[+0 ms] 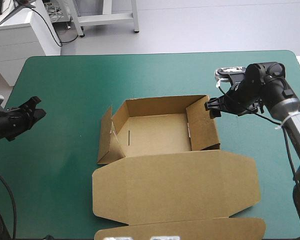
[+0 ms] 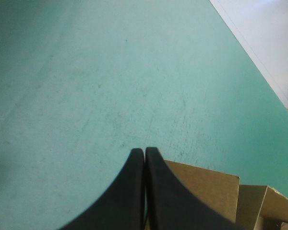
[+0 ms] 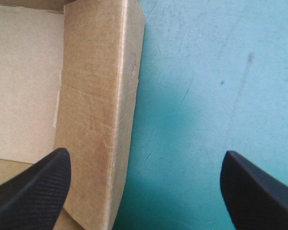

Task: Fold the box

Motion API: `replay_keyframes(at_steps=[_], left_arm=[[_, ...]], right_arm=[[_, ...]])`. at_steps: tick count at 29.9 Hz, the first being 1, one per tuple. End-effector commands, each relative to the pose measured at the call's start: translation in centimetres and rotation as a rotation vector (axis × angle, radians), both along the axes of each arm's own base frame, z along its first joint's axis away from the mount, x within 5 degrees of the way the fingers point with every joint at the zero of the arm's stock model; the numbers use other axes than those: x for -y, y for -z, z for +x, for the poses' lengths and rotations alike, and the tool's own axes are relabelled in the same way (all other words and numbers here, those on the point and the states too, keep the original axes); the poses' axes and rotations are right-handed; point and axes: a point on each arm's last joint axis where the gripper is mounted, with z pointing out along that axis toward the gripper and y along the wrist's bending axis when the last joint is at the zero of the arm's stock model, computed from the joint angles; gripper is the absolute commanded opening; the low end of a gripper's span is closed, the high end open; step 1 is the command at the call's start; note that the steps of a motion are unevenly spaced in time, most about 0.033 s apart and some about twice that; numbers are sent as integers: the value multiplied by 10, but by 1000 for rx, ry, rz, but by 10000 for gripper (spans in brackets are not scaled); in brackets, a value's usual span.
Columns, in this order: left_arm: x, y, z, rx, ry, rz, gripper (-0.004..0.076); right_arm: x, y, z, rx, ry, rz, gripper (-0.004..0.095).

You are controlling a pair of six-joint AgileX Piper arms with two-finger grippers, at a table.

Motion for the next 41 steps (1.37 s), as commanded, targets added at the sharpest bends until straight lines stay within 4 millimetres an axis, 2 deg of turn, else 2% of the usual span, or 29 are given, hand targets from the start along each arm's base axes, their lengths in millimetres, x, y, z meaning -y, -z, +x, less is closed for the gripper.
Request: replay_keyframes(at_steps=[1,6,16,24,31,36,38,39,41], left_arm=[[1,-19,-1,75,-24,-10,-8],[1,-19,-1,75,-24,-10,-8],[2,-19,-1,73,-19,-12,-8],[2,-20,-1,78,-21,-23,-8],[2,-20,-1,82,-22,-31,-8],[2,-20,-1,81,-20,-32,-8],[2,-20,-1,81,-20,-32,-8],[2,-20,-1,81,-20,-32,-8],[3,-20,-1,79,-16,-34,-8]], right_arm=[[-9,-33,-22,98,-21,-20,783],[-26,-40,-33,118,-39,-15,783],[-27,-34,-28,101,-20,-23,783],[-39,10,9,29,-29,-54,783],[-47,47,23,-120,-30,-75,783],[-50,52,24,-143,-23,-45,782],[-50,53,24,-158,-18,-48,737],[-50,53,23,-160,-14,-46,676],[-51,55,22,-175,-4,-27,480]])
